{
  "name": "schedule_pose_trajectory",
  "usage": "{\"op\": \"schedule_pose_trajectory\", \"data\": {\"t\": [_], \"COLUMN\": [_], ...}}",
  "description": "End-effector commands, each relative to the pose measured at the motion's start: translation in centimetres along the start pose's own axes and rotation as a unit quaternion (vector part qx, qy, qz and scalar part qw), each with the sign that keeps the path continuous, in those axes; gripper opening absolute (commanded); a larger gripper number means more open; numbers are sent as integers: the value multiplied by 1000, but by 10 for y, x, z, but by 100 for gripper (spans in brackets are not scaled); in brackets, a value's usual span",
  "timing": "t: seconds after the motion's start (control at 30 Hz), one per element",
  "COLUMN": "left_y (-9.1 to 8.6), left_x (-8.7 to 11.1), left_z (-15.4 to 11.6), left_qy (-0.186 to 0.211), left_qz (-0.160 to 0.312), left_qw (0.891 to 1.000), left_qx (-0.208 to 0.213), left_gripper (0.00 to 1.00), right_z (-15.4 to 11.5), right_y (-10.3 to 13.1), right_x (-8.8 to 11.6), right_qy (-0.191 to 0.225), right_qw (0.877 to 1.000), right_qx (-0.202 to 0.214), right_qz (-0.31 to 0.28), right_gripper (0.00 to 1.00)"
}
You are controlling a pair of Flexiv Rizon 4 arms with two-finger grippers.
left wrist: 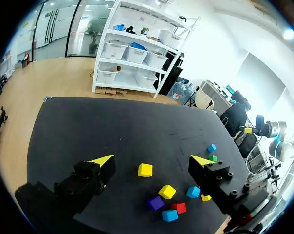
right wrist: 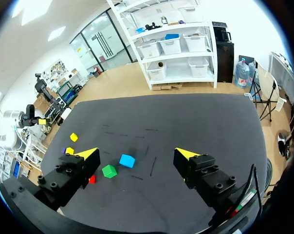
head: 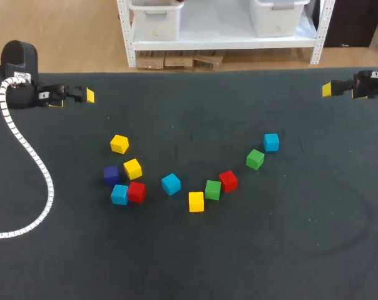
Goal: Place the blue cubes, place green cubes on the blue cubes, place the yellow cubes on the green cubes, then place the red cubes on the yellow cubes, and place purple cube on the red cubes.
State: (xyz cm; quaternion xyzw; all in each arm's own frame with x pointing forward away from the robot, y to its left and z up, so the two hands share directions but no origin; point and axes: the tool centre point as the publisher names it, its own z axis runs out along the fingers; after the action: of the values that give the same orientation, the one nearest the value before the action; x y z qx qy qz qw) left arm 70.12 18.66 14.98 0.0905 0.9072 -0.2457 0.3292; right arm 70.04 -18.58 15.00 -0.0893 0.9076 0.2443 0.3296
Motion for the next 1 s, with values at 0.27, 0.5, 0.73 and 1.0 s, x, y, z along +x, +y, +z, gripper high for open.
{"op": "schedule_pose_trajectory", "data": {"t": [0.27, 0.5, 0.73, 1.0], "left_y": [-1, -1, -1, -8], "left_x": [0, 0, 0, -19], "left_z": [0, 0, 0, 24], "left_qy": [1, 1, 1, 22], "left_qz": [-1, -1, -1, 49], "left_qw": [1000, 1000, 1000, 999], "left_qx": [-2, -2, -2, 10], "left_gripper": [100, 100, 100, 100], "right_z": [0, 0, 0, 0], "right_y": [0, 0, 0, 0], "right_x": [0, 0, 0, 0], "right_qy": [0, 0, 0, 0], "right_qw": [1000, 1000, 1000, 1000], "right_qx": [1, 1, 1, 1], "right_qz": [0, 0, 0, 0], "right_gripper": [100, 100, 100, 100]}}
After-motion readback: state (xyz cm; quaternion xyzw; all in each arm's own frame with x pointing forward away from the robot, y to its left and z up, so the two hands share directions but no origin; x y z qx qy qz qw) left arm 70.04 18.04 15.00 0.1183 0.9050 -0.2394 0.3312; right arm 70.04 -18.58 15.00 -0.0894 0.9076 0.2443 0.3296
